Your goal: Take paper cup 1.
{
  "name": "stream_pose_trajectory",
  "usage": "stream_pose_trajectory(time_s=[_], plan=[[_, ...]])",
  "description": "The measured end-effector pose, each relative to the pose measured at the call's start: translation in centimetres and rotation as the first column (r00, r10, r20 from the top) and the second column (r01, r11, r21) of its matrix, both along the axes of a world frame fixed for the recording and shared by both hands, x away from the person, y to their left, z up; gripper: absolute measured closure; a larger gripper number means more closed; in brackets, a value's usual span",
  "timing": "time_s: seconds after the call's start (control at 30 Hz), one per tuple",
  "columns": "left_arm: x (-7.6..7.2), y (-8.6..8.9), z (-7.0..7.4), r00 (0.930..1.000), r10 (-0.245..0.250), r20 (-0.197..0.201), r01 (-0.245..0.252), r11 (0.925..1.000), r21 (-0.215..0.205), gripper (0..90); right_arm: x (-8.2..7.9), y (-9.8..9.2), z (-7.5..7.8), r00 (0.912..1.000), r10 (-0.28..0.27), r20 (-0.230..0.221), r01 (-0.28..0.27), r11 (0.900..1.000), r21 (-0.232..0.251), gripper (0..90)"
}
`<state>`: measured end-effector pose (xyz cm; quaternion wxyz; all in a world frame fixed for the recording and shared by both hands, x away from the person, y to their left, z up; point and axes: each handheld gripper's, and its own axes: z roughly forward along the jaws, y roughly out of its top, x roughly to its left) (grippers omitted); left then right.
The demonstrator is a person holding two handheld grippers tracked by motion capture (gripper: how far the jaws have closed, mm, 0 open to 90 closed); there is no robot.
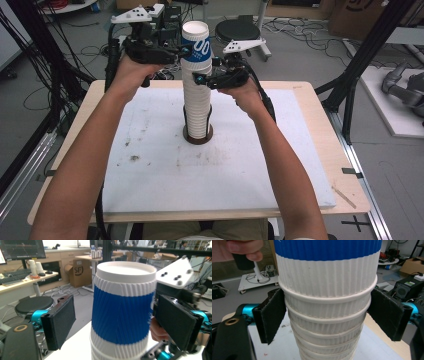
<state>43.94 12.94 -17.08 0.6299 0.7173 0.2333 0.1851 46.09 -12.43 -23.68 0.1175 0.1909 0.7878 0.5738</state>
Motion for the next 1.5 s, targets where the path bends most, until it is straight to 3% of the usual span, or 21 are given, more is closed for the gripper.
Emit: stream_pose_trajectory(time_s=[0.2, 0.37, 0.43, 0.5, 0.53, 0.57, 0.6, 0.8, 0.9, 1.03, 1.27, 1.4, 1.5], plan=[[1.2, -1.8, 0.1, 0.9995, -0.023, -0.023, 0.023, 0.9997, 0.007, 15.9, 0.0, 0.1, 0.2, 0.9999, 0.001, -0.017, -0.001, 1.000, -0.009, 16.7], [1.4, -2.4, 0.4, 0.9995, -0.027, -0.016, 0.027, 0.9995, 0.014, 17.2, 0.0, 0.0, 0.2, 0.9999, 0.004, -0.010, -0.004, 1.000, -0.010, 16.7], [1.4, -2.6, 0.5, 0.9993, -0.038, 0.006, 0.038, 0.9992, 0.015, 25.8, 0.1, 0.0, 0.2, 0.9999, 0.003, -0.014, -0.004, 1.000, -0.011, 16.8], [1.4, -2.6, 0.5, 0.9993, -0.038, 0.009, 0.038, 0.9992, 0.012, 26.4, 0.1, -0.1, 0.2, 0.9999, 0.003, -0.014, -0.003, 1.000, -0.008, 16.8], [1.2, -2.4, 0.8, 0.9992, -0.031, 0.023, 0.032, 0.9990, -0.032, 26.9, 0.2, 0.0, 0.2, 1.0000, 0.004, -0.006, -0.004, 1.000, -0.010, 16.9], [1.2, -2.4, 0.8, 0.9992, -0.031, 0.023, 0.032, 0.9990, -0.032, 27.1, 0.2, 0.0, 0.2, 1.0000, 0.004, -0.006, -0.004, 1.000, -0.010, 16.9], [1.1, -1.8, 1.7, 0.9990, -0.031, 0.030, 0.034, 0.9948, -0.096, 27.2, 0.1, 0.1, 0.2, 0.9999, 0.001, -0.013, -0.001, 1.000, -0.011, 17.0], [0.5, -1.2, 3.3, 0.9988, -0.016, 0.046, 0.020, 0.9949, -0.099, 27.2, 0.1, 0.1, 0.2, 0.9999, 0.001, -0.014, -0.002, 1.000, -0.014, 16.9], [0.1, -0.9, 4.0, 0.9983, -0.004, 0.059, 0.012, 0.9898, -0.142, 27.2, 0.0, 0.1, 0.2, 0.9996, 0.001, -0.027, -0.001, 1.000, -0.012, 16.8], [-1.0, -0.1, 5.3, 0.9950, 0.023, 0.098, 0.000, 0.9745, -0.225, 27.1, 0.1, 0.1, 0.2, 0.9998, -0.001, -0.022, 0.000, 1.000, -0.010, 16.2], [-2.5, 2.2, 6.2, 0.9889, 0.056, 0.138, -0.024, 0.9740, -0.225, 27.2, -0.3, 0.1, 0.3, 0.9999, -0.016, -0.002, 0.016, 0.999, -0.038, 14.7], [-3.4, 4.8, 5.4, 0.9885, 0.077, 0.130, -0.044, 0.9700, -0.239, 27.2, -0.7, -0.2, 0.4, 0.9998, -0.018, -0.008, 0.017, 0.997, -0.072, 14.7], [-3.6, 5.5, 4.9, 0.9890, 0.081, 0.124, -0.052, 0.9723, -0.228, 27.2, -0.9, -0.6, 0.4, 0.9999, -0.015, -0.004, 0.015, 0.997, -0.073, 14.8]])
